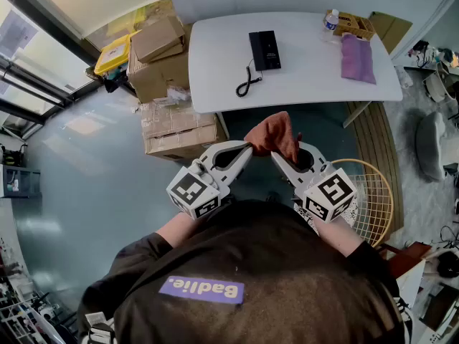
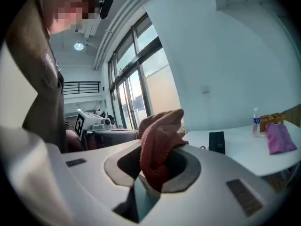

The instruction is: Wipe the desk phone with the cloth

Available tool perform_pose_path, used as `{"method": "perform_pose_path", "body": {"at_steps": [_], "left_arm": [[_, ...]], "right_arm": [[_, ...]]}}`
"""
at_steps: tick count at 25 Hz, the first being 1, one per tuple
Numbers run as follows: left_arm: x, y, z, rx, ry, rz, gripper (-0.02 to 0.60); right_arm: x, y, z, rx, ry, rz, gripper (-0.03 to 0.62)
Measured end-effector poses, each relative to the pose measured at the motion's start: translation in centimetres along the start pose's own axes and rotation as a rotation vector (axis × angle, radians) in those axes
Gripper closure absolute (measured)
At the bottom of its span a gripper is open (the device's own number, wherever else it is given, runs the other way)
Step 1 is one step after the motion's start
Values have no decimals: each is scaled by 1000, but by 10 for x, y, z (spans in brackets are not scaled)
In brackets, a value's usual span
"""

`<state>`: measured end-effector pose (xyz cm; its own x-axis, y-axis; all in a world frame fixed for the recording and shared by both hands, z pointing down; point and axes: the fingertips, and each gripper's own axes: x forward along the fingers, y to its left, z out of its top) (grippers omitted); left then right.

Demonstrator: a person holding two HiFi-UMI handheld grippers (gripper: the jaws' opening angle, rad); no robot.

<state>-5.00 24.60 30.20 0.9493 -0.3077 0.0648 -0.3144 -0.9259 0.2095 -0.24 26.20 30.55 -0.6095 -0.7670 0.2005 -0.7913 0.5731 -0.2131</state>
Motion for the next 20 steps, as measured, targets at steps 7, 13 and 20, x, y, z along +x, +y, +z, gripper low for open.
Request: {"method": "perform_pose_path", "body": {"at_steps": [7,13,20], "left_arm": [[-3,-4,2,12,-2,-14,566],[-5,-3,-2,11,-2,-7,566],[-1,-4,-4,2,5,16,566]], "right_arm": [[-2,5,-1,-1,3,-3,500],[-1,7,-2,-2,1,9,500],[-3,3,-5,14,11,32,500]]}}
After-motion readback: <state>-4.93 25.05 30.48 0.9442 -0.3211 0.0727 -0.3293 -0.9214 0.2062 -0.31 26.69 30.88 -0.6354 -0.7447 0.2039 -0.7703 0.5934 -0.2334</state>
